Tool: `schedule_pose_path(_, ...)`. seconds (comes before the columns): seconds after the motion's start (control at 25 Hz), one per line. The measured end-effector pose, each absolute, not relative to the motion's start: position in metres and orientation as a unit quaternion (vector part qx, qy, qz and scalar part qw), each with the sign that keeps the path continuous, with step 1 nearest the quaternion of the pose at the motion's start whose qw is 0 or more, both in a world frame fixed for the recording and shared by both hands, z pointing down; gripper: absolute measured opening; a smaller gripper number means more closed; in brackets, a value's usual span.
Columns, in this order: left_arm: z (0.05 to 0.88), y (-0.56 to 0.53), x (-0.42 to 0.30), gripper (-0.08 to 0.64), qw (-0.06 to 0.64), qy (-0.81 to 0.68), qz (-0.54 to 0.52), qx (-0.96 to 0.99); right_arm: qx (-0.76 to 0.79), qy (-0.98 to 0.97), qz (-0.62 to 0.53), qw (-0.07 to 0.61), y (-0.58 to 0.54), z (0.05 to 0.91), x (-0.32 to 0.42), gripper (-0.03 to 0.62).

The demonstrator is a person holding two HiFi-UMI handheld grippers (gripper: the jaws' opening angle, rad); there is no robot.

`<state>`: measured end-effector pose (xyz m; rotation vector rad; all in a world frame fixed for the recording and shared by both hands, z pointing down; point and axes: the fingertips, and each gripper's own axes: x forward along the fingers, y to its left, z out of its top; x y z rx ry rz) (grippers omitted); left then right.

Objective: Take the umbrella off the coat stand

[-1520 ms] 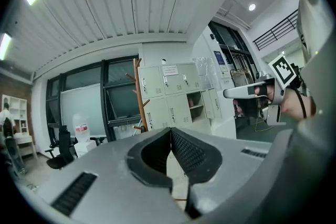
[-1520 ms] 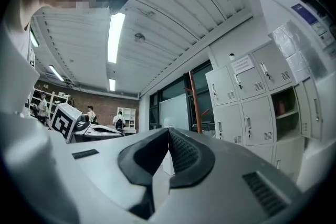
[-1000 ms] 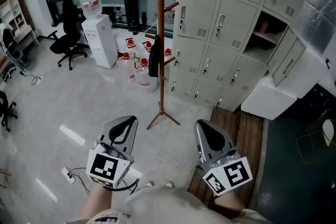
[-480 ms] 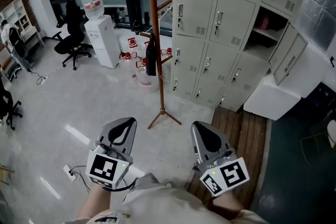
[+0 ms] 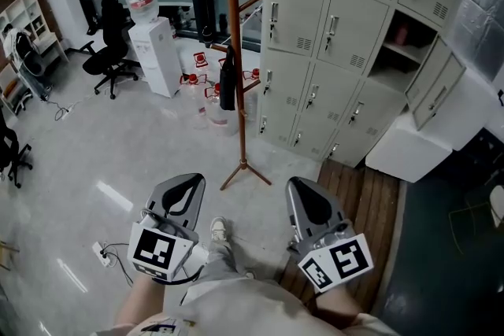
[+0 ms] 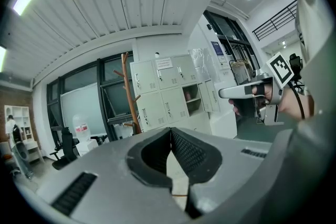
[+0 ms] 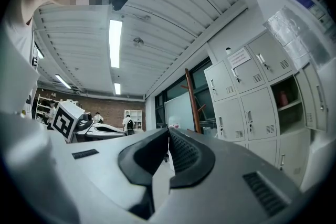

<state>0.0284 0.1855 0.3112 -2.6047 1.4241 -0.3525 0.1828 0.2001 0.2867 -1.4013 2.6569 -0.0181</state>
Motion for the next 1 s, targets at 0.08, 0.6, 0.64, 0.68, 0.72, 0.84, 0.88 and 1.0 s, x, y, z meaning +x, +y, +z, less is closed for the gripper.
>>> schedule_pose_path(0.08,0.316,0.179,0.025,0.008,0.074,0.476,-0.117,-0.868,-0.464,0.883,-0.006,0.067,0.194,0.289,0.178,0.008)
schedule_pose_path(0.6,0.338,0.114,0.004,0.008,0.048,0.476,-0.121,-0.87,-0.459,0.887,-0.01,0.042,0.125,0.303,0.151,0.008)
schedule_pose_path(0.64,0.34,0.106,0.003,0.008,0.046,0.474,-0.121,-0.871,-0.457,0.888,-0.013,0.041,0.118,0.304,0.149,0.008)
schedule_pose_path(0.68,0.342,0.098,0.002,0.008,0.045,0.471,-0.121,-0.872,-0.455,0.889,-0.018,0.042,0.11,0.306,0.146,0.008)
schedule_pose_path(0.72,0.344,0.09,0.001,0.008,0.044,0.469,-0.123,-0.874,-0.452,0.89,-0.023,0.045,0.103,0.306,0.143,0.008)
schedule_pose_path(0.84,0.348,0.064,-0.001,0.008,0.042,0.458,-0.125,-0.879,-0.454,0.89,-0.031,0.046,0.08,0.308,0.137,0.008)
schedule_pose_path(0.88,0.348,0.055,-0.003,0.008,0.042,0.455,-0.124,-0.881,-0.456,0.889,-0.031,0.044,0.072,0.308,0.135,0.008)
schedule_pose_path(1.0,0.347,0.027,-0.011,0.008,0.04,0.449,-0.122,-0.884,-0.461,0.886,-0.034,0.037,0.044,0.31,0.125,0.008)
